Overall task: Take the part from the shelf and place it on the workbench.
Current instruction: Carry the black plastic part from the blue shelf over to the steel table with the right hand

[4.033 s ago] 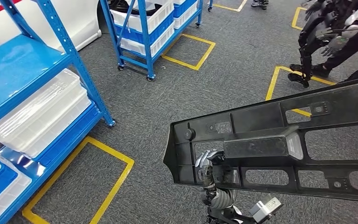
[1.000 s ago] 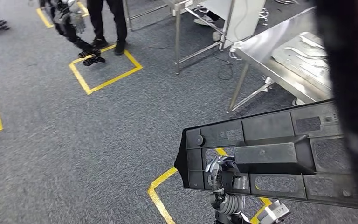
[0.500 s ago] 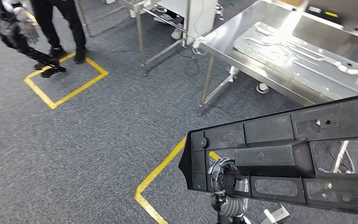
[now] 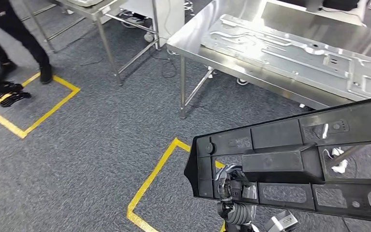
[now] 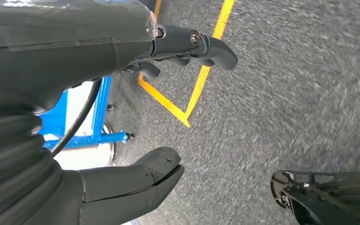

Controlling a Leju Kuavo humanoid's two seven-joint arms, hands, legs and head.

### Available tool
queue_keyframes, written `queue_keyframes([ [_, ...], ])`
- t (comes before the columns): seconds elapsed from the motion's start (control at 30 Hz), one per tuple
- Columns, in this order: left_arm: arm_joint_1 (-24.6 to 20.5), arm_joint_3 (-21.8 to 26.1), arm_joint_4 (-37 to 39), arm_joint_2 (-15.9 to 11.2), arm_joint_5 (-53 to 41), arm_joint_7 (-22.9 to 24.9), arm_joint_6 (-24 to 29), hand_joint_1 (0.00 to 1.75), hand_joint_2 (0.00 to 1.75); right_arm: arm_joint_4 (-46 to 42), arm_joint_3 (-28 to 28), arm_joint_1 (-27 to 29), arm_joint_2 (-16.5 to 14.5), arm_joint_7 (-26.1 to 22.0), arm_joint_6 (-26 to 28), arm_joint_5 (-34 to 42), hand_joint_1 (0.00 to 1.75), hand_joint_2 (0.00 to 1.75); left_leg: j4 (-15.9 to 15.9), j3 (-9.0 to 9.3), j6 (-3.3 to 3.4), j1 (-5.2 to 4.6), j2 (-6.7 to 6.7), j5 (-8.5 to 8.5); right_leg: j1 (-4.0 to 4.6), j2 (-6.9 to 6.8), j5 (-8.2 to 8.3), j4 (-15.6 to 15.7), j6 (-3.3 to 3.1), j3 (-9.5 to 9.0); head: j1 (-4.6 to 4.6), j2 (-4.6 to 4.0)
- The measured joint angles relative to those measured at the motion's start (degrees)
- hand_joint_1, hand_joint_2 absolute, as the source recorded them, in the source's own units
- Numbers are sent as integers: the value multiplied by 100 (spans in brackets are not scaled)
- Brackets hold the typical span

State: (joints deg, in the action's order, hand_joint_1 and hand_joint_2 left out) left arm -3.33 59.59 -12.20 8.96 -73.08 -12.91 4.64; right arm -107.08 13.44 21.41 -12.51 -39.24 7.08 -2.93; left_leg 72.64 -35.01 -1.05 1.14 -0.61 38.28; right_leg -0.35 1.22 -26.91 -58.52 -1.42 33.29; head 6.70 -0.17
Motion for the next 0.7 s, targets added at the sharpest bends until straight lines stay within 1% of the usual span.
queue_keyframes([
  [0.03,10,2,0,-1,2,6,-5,0,175,9,0,-1,-1,1,0,-4,175,175,147,-112,-1,0,12,-31,5,91,-9,-12,-4,-5,1,0],
  [0.07,17,4,-1,-3,3,8,-12,0,175,15,0,-1,-1,2,0,-8,175,175,67,-123,3,0,24,-184,5,188,-19,-27,-2,-13,0,0],
  [0.1,20,7,-1,-7,3,10,-20,0,175,19,0,-2,-1,4,0,-10,175,175,-217,-38,12,3,65,-424,3,283,-32,-46,8,-22,-1,0],
  [0.13,23,11,-1,-12,3,11,-28,0,175,21,0,-3,-1,5,1,-13,175,175,-600,98,28,11,195,-653,-5,367,-49,-70,27,-24,-1,0],
  [0.17,26,20,-1,-18,3,11,-37,0,175,25,0,-7,-1,9,5,-16,175,175,-950,221,43,22,361,-808,-4,444,-66,-107,52,-9,-1,0],
  [0.2,26,30,-1,-22,3,12,-43,0,175,30,1,-11,-1,16,11,-20,175,175,-1177,301,60,26,499,-885,-10,515,-74,-133,84,16,-1,0],
  [0.23,21,42,0,-25,3,12,-47,0,175,37,1,-16,-1,27,21,-24,175,175,-1278,336,82,22,593,-888,-19,585,-73,-146,123,45,0,0],
  [0.27,14,55,-1,-26,3,12,-51,0,175,44,2,-19,-1,42,33,-27,175,175,-1298,343,102,8,578,-880,-24,659,-60,-144,165,70,-1,0],
  [0.3,7,64,-1,-25,3,13,-54,0,175,50,2,-20,-1,59,45,-28,175,175,-1311,354,138,11,504,-895,-37,735,-42,-129,204,84,0,0],
  [0.33,1,72,-1,-22,2,14,-56,0,175,56,-1,-21,0,74,57,-28,175,175,-1342,374,175,17,424,-913,-37,708,-47,-141,236,96,1,0],
  [0.37,1,79,-2,-20,1,14,-58,0,175,62,-3,-23,1,85,67,-29,175,175,-1377,393,216,28,341,-932,-27,574,-102,-223,262,140,9,0],
  [0.4,4,85,-2,-18,0,14,-59,0,175,69,-5,-27,2,91,74,-32,175,175,-1411,406,254,39,255,-947,-17,379,-221,-421,287,238,18,0],
  [0.43,8,89,-2,-18,-1,13,-60,0,175,80,-7,-32,2,93,77,-34,175,175,-1423,414,278,28,165,-949,-13,148,-394,-740,309,398,25,0],
  [0.47,16,92,-2,-20,-3,12,-60,0,175,92,-8,-38,3,94,79,-35,175,175,-1428,416,294,19,79,-943,-18,-2,-574,-1123,333,597,33,0],
  [0.5,24,94,-2,-23,-4,11,-60,0,175,104,-8,-43,3,103,79,-37,175,175,-1427,418,295,10,1,-933,-30,-66,-698,-1469,352,779,33,0],
  [0.53,28,96,-2,-26,-6,10,-63,0,175,117,-8,-46,3,116,80,-41,175,175,-1426,424,291,6,-67,-921,-42,-90,-727,-1667,364,885,33,0],
  [0.57,25,97,-2,-28,-7,9,-75,0,175,132,-8,-48,3,148,86,-67,175,175,-1426,436,281,5,-118,-908,-52,-102,-635,-1633,369,870,34,0],
  [0.6,17,98,-2,-28,-5,8,-95,0,175,145,-7,-52,3,184,94,-106,175,175,-1425,455,269,5,-152,-895,-58,-116,-459,-1382,365,735,34,0],
  [0.63,6,99,-2,-28,-2,8,-122,0,175,160,-3,-58,3,213,104,-158,175,175,-1425,479,254,5,-179,-881,-57,-139,-250,-972,346,511,35,0],
  [0.67,-4,100,-2,-28,2,8,-150,0,175,173,3,-68,4,237,114,-210,175,175,-1427,500,241,6,-196,-870,-50,-169,-102,-573,318,294,34,0],
  [0.7,-13,102,-2,-27,6,8,-172,0,175,186,13,-81,6,246,122,-246,175,175,-1427,516,219,-4,-206,-857,-30,-194,-17,-270,283,135,35,0],
])
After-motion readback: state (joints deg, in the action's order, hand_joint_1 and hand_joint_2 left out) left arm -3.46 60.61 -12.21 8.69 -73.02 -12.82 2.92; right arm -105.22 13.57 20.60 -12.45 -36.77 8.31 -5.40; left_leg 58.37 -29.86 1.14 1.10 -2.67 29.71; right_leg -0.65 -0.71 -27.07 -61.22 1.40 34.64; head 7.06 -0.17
